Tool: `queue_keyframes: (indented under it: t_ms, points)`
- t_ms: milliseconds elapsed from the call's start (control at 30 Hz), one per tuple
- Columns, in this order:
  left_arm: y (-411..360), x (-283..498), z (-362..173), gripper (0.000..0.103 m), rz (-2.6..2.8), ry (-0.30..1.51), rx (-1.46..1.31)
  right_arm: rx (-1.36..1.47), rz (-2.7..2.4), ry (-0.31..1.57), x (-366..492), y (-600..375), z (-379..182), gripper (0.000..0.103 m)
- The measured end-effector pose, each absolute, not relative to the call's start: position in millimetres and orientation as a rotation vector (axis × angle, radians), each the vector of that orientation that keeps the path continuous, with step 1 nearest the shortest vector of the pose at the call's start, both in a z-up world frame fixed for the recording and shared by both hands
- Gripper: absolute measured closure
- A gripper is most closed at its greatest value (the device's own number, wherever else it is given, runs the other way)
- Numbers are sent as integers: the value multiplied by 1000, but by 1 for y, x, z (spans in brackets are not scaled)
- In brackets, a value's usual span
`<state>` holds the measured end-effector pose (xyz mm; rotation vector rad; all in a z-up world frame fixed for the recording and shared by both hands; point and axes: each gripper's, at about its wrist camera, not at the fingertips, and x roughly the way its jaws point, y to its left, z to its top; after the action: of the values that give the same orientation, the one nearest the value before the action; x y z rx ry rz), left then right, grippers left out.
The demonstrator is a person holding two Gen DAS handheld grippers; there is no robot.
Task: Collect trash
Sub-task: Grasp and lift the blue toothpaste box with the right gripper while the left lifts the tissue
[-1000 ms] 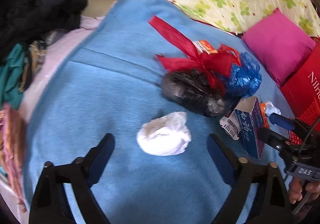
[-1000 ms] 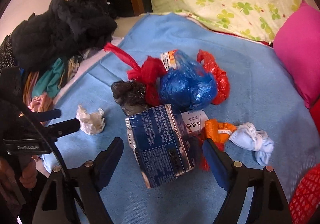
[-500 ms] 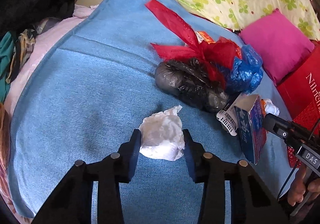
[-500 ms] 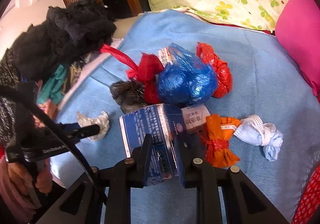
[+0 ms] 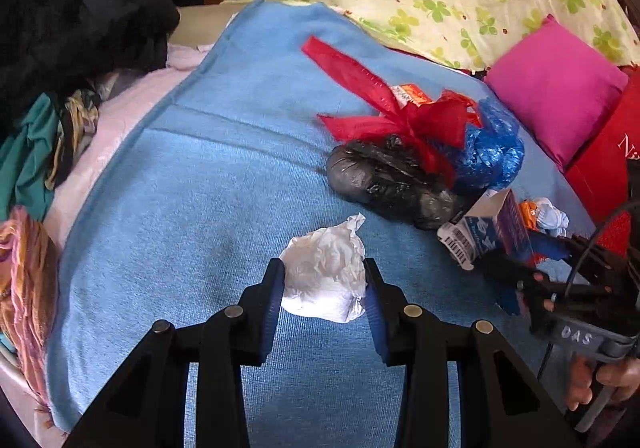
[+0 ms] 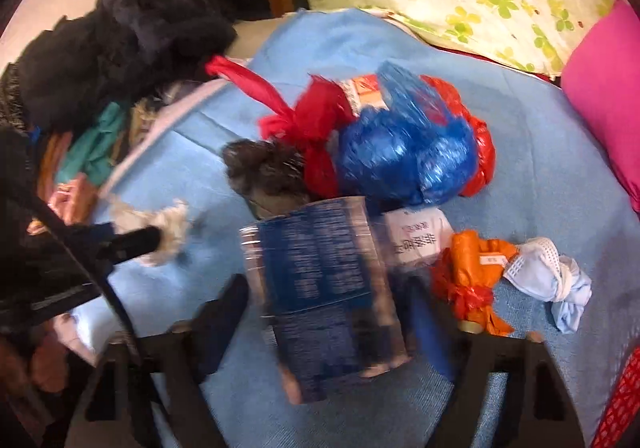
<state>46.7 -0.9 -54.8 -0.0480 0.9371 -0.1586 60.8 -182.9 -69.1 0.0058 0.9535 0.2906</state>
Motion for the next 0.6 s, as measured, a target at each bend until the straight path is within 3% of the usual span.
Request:
queue_keyframes:
  t_ms: [233,600]
  points:
    - [-28,18,-30,63,-116,838,78,70,264,880,50,-205,-45,37]
    - [-101,-21,44,62,-181,667,227,224,242,577,-31,-279,48,37]
